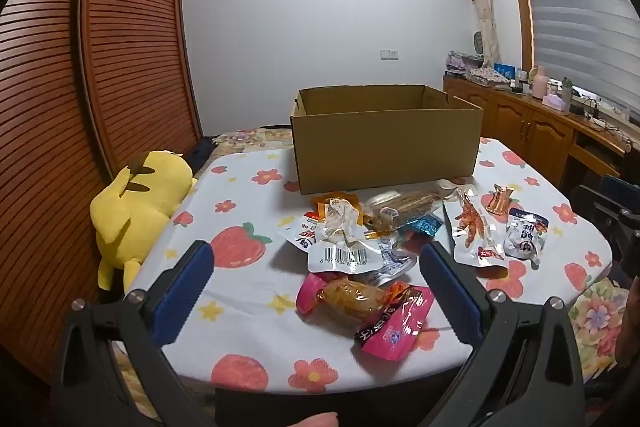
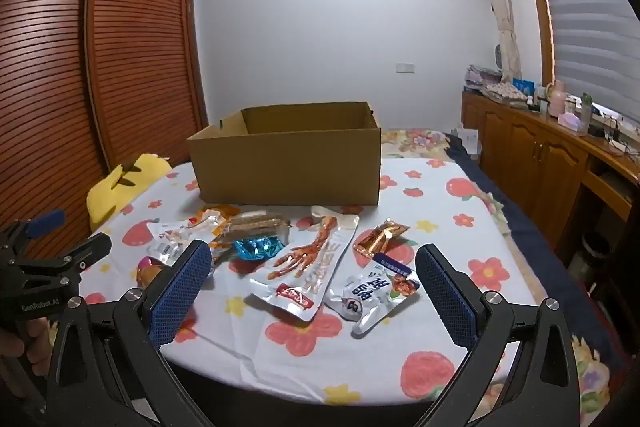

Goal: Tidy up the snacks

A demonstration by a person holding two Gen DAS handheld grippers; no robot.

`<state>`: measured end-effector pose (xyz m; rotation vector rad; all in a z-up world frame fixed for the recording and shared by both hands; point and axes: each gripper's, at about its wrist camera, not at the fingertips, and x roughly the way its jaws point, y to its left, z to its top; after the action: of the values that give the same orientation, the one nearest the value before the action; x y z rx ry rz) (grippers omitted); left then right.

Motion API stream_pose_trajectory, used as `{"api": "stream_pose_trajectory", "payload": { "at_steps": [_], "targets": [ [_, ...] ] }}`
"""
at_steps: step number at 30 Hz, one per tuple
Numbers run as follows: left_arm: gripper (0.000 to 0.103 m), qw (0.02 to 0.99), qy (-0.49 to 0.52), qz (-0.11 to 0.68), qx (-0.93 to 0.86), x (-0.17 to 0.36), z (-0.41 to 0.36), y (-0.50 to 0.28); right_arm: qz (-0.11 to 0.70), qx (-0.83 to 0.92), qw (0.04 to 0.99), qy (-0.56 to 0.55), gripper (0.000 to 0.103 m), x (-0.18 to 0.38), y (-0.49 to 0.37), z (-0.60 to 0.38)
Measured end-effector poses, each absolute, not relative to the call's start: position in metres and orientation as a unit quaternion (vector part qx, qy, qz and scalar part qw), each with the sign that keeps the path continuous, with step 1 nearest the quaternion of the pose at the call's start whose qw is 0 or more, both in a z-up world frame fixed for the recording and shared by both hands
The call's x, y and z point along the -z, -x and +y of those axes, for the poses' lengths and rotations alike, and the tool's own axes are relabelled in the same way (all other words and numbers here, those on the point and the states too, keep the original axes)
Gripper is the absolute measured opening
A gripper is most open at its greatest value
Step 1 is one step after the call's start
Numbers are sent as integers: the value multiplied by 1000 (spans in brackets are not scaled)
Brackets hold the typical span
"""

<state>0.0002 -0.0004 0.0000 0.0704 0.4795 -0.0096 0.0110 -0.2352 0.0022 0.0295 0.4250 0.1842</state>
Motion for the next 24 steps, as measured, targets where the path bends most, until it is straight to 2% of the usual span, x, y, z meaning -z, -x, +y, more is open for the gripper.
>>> {"api": "stream_pose_trajectory", "payload": {
  "at_steps": [24],
  "targets": [
    [103, 972, -35, 231, 1, -4, 3, -1, 214, -90, 973, -12, 103, 0, -12, -236]
  ]
}}
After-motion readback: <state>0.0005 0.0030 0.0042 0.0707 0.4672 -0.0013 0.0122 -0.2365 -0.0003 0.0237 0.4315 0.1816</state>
